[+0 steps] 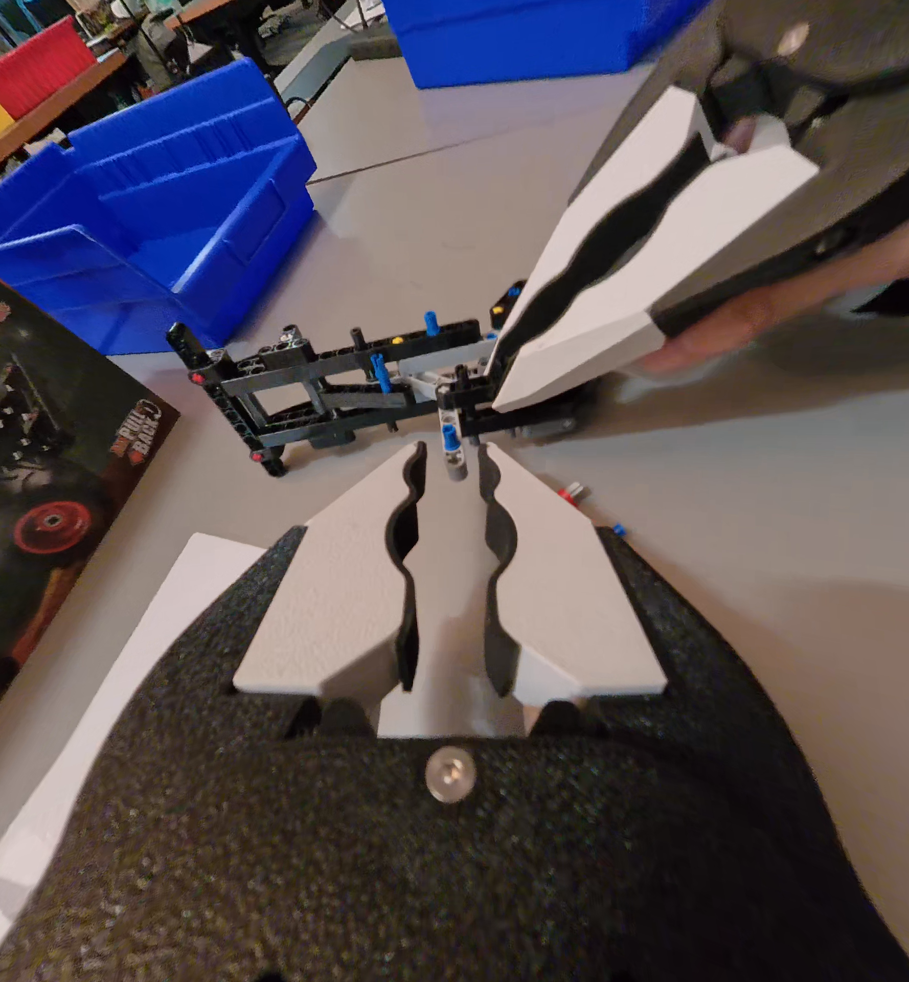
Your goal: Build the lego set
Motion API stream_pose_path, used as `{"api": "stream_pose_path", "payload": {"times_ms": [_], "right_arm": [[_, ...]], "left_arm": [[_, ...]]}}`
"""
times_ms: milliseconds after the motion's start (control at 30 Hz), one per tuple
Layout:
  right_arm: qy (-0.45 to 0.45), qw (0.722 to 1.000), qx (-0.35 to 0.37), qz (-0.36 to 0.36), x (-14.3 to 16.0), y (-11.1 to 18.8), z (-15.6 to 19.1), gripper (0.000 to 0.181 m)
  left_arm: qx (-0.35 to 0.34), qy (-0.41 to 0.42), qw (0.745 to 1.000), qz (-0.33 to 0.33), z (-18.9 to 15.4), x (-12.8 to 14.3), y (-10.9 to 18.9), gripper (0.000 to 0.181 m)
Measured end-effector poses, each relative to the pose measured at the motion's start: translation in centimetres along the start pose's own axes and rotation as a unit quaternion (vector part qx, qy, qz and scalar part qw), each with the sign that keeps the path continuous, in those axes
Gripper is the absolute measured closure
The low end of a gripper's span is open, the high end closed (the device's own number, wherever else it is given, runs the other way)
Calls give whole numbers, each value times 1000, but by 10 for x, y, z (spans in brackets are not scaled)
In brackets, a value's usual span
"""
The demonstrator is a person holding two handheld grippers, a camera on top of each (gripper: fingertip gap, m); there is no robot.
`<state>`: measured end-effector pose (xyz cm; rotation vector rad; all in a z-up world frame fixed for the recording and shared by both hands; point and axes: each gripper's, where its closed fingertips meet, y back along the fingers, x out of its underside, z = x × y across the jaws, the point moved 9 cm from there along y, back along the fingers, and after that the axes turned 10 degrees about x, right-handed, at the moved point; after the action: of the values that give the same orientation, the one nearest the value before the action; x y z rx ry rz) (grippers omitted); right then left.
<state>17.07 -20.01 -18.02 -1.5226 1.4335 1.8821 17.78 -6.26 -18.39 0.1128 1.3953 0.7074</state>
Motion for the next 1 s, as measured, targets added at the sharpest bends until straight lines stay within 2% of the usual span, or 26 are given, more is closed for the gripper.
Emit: {"api": "stream_pose_path", "payload": {"times_ms": [33, 133, 233, 333, 400, 500, 700, 767, 833, 933, 1000], "right_arm": [[-6, 1000, 0, -3, -1, 1, 0, 175], [-25, 1000, -1, -13, -2, 2, -2, 175], [-35, 999, -11, -18, -2, 4, -2, 175], [-50, 998, -16, -23, -2, 4, -3, 175], [-55, 998, -22, -24, -2, 5, -4, 175], [-64, 997, -24, -28, -2, 5, -5, 175], [-68, 997, -22, -28, -1, 5, -7, 175], [-46, 999, -17, -22, -3, 9, -6, 170], [0, 1000, -9, -13, -11, 24, -4, 156], [92, 995, -33, -3, -25, 48, 16, 172], [102, 993, -50, 19, -27, 46, 31, 178]], "left_arm": [[1, 7, 1000, -2, 1, 0, 0, 165], [4, 20, 1000, -9, 1, -2, 0, 166], [-8, 32, 998, -44, 2, -7, 1, 172], [-15, 34, 999, -21, 2, -6, -4, 175], [-12, 29, 999, -6, 1, -5, -6, 166], [-17, 27, 999, -10, 2, -6, -7, 175], [-3, 43, 999, -11, 5, -6, -8, 177], [-9, 35, 999, -17, 5, -7, -8, 177], [-24, 24, 999, -17, 5, -7, -9, 177], [-33, 14, 999, -25, 6, -8, -8, 177], [-36, 10, 999, -26, 7, -8, -8, 177]]}}
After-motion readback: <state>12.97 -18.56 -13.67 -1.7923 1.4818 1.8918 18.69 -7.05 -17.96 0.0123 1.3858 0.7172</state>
